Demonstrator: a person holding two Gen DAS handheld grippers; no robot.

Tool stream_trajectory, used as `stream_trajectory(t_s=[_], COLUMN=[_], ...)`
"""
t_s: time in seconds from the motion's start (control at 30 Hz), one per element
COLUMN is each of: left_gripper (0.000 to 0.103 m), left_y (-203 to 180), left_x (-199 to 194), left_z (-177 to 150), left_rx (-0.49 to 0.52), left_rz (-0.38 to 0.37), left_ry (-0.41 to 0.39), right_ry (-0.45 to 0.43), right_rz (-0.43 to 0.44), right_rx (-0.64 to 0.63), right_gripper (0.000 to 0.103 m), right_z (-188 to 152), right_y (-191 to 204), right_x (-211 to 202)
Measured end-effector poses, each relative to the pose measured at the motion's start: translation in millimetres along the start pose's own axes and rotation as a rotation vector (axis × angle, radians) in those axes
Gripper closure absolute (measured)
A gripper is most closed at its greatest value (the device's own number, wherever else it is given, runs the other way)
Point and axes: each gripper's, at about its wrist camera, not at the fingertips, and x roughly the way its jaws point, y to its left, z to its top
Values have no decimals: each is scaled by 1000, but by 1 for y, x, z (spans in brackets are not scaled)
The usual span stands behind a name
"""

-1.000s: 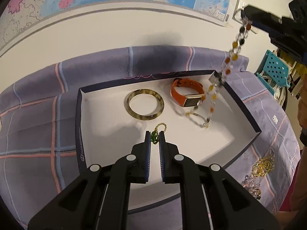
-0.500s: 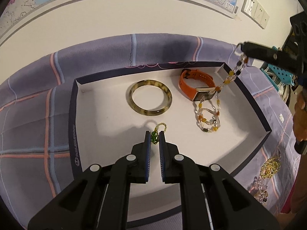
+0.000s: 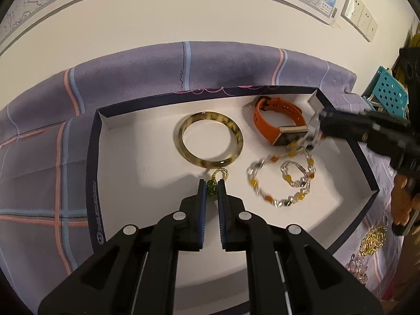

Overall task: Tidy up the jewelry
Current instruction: 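Carry the necklace and green ring over the box tray and open both grippers, then move both grippers back to the jewelry left on the bed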

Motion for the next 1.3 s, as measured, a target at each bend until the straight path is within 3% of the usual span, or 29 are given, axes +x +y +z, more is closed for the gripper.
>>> stream_trajectory(t_s=[0.23,0.47,0.53,0.67,1.0,1.3], left_gripper=[92,70,70,70,59,56], left_y=[-2,3,4,2,-2,5], left_x=[2,-9,-16,-32,-89,-102], left_z=[4,0,-2,-8,-52,-102], left_rx=[-4,-11,-9,-3,23,-1], left_rz=[13,33,41,65,62,50], left_ry=[-1,-36,-49,-84,-180,-154], right_ry=[46,67,56,21,-35,5], right_rz=[-33,-87,-90,-83,-115,-176], right_rx=[23,85,95,95,24,35], right_gripper=[90,83,77,75,63,57], right_z=[-11,-22,-24,-27,-69,-125], right_y=[-9,-26,-28,-27,-4,-4], right_x=[12,7,1,-18,-82,-107])
